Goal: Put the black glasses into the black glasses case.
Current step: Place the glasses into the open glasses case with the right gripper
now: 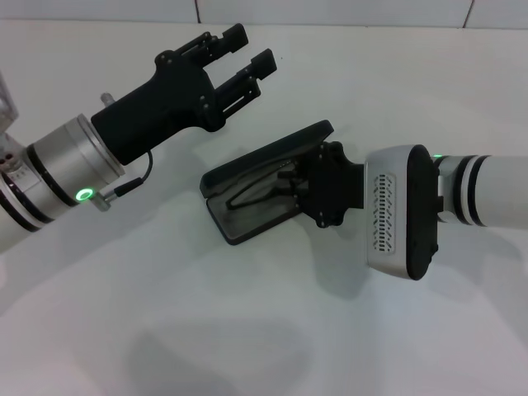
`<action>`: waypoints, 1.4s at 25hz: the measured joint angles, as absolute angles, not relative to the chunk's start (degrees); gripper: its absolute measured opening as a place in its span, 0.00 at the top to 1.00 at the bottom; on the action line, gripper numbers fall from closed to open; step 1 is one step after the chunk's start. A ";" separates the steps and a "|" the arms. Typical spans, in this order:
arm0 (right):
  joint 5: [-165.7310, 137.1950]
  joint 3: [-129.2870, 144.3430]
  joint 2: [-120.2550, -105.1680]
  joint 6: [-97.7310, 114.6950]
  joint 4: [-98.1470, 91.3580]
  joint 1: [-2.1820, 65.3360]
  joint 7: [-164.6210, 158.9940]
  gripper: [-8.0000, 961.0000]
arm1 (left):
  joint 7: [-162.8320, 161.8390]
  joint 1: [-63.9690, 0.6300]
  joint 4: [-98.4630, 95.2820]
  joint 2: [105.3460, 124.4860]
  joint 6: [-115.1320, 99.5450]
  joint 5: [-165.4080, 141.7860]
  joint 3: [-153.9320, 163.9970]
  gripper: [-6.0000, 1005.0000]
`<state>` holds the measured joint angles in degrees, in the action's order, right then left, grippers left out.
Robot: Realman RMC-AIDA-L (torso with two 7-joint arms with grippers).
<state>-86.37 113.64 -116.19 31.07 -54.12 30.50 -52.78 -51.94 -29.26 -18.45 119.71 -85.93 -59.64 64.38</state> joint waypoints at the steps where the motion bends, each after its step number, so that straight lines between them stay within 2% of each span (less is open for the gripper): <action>1: -86.12 113.64 -116.19 31.13 -54.11 30.55 -52.80 0.84 | -51.94 -29.27 -18.45 119.71 -85.93 -59.66 64.40 0.42; 14: -86.16 113.54 -116.18 31.01 -54.40 30.43 -54.02 0.80 | -51.94 -29.27 -18.45 119.77 -86.11 -59.77 64.42 0.42; 19: -86.58 113.58 -115.93 31.49 -54.74 29.64 -54.14 0.65 | -51.95 -29.27 -18.45 119.79 -85.98 -59.77 64.42 0.42; 25: -86.76 107.20 -115.50 40.25 -55.55 26.88 -54.98 0.43 | -52.59 -29.26 -18.45 119.79 -85.92 -59.77 64.26 0.42; 31: -92.94 90.28 -115.32 59.78 -56.28 24.73 -62.43 0.41 | -52.65 -28.88 -18.45 119.80 -85.93 -59.47 64.27 0.42; 35: -93.39 83.56 -115.35 64.01 -54.39 24.66 -63.94 0.41 | -52.65 -28.99 -18.45 119.80 -85.80 -59.37 64.41 0.42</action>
